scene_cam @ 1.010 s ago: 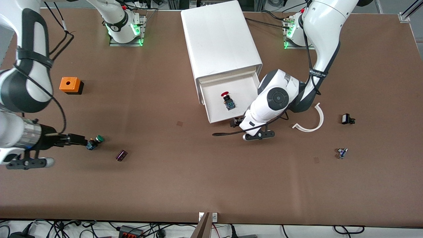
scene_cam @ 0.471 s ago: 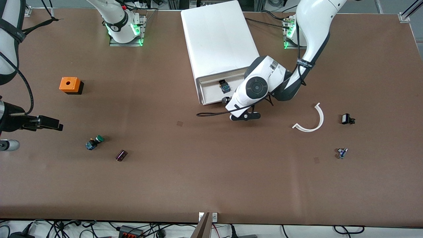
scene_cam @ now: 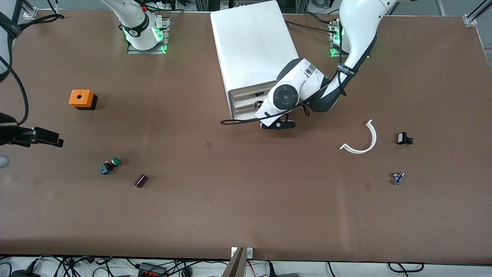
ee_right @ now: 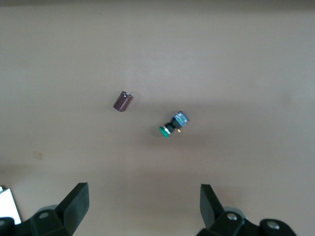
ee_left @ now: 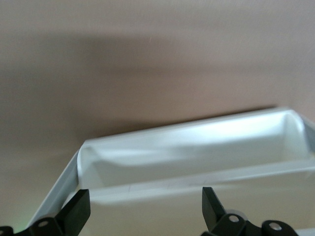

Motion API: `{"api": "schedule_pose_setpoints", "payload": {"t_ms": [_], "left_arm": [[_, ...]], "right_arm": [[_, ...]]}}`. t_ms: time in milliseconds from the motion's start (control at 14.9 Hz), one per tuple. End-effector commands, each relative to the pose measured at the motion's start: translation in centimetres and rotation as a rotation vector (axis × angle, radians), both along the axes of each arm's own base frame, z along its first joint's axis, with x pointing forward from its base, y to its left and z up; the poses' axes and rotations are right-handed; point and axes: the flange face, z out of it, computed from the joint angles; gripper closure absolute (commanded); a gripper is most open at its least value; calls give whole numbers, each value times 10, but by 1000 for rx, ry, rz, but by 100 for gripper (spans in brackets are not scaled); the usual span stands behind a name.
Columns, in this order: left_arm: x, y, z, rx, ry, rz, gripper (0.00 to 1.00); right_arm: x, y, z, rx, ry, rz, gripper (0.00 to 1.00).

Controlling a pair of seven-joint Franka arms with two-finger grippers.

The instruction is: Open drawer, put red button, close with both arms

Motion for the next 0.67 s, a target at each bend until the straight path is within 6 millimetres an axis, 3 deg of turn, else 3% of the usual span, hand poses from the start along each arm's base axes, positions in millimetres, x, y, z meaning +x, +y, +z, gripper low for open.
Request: {"api": "schedule_pose_setpoints", "payload": {"t_ms": [0,269,404,606], "left_arm": [[-14,-1,8,-5,59,19,0],[-8,3,10,-23,65,27,0],[15,25,17,-26,37,57,0],[73,66,56,-17,-53,96,0]], "right_arm": [[-37,-11,23,-11,8,-10,0],[-57,-7,21,-78,16,10,0],[-58,-6,18,-68,24,1,0],[-66,-4,18,-66,29,2,0]]}}
